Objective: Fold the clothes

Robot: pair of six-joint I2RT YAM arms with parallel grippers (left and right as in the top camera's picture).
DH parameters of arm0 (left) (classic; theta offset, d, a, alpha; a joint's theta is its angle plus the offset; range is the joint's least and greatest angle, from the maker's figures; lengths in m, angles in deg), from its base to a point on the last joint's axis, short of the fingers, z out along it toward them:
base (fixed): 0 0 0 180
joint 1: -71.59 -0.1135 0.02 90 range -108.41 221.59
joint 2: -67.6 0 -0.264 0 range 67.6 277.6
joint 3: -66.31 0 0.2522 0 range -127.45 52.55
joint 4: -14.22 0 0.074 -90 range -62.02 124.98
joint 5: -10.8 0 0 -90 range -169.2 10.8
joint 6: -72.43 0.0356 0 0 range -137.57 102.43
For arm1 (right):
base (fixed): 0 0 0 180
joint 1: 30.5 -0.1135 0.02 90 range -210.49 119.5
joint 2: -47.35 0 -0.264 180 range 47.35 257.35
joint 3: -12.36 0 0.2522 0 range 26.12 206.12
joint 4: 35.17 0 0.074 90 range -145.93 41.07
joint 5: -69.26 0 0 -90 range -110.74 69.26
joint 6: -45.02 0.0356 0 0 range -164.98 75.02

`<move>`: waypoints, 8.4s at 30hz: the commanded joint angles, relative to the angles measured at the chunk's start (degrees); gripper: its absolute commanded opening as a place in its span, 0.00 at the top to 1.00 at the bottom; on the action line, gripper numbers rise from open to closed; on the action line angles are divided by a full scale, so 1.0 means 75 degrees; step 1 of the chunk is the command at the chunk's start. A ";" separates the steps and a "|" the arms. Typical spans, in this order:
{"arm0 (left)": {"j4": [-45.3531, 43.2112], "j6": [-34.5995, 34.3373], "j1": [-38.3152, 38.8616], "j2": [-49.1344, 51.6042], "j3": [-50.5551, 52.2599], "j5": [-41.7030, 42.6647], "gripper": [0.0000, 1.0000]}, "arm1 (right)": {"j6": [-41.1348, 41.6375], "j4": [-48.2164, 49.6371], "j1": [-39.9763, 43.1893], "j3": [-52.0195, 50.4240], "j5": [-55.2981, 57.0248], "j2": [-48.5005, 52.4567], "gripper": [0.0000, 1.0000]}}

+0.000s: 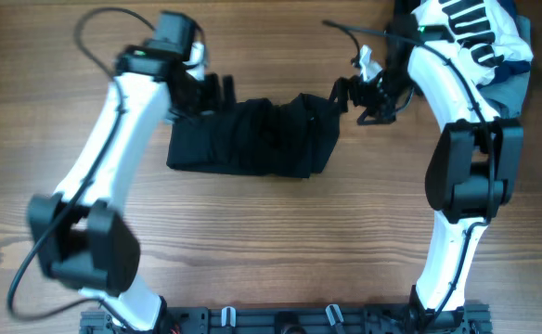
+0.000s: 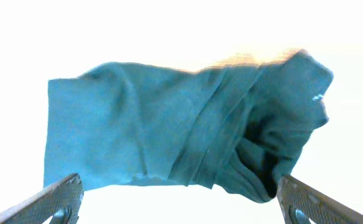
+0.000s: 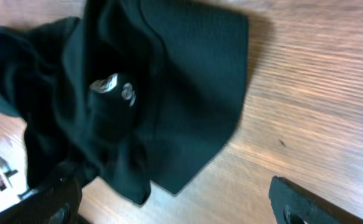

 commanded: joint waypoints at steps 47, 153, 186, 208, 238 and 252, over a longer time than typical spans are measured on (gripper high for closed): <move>0.0854 -0.0064 -0.0871 -0.1276 -0.0093 -0.1711 0.00 | 0.1617 0.2556 -0.2935 -0.0510 0.2092 -0.1684 0.75; -0.0047 -0.0096 -0.3958 -0.0664 -0.0006 -0.1708 0.00 | -0.0915 0.0822 -0.2515 0.1183 0.5473 -0.0970 0.96; -0.0131 -0.0096 -0.3958 -0.0664 -0.0006 -0.1708 0.00 | -0.6478 0.5636 0.1950 0.2873 0.6193 -0.1139 0.96; -0.0530 -0.0093 -0.3958 -0.0664 -0.0006 -0.1711 0.00 | -0.5537 0.2751 0.1658 0.2859 0.3751 -0.0187 0.08; -0.0527 -0.0096 -0.3958 -0.0664 -0.0006 -0.1711 0.00 | -0.1032 -0.0303 -0.0087 0.2859 0.0656 -0.3244 0.00; -0.0527 -0.0096 -0.3958 -0.0664 -0.0006 -0.1711 0.00 | -0.1058 0.2920 -0.0399 -0.0163 0.1824 -0.5910 0.00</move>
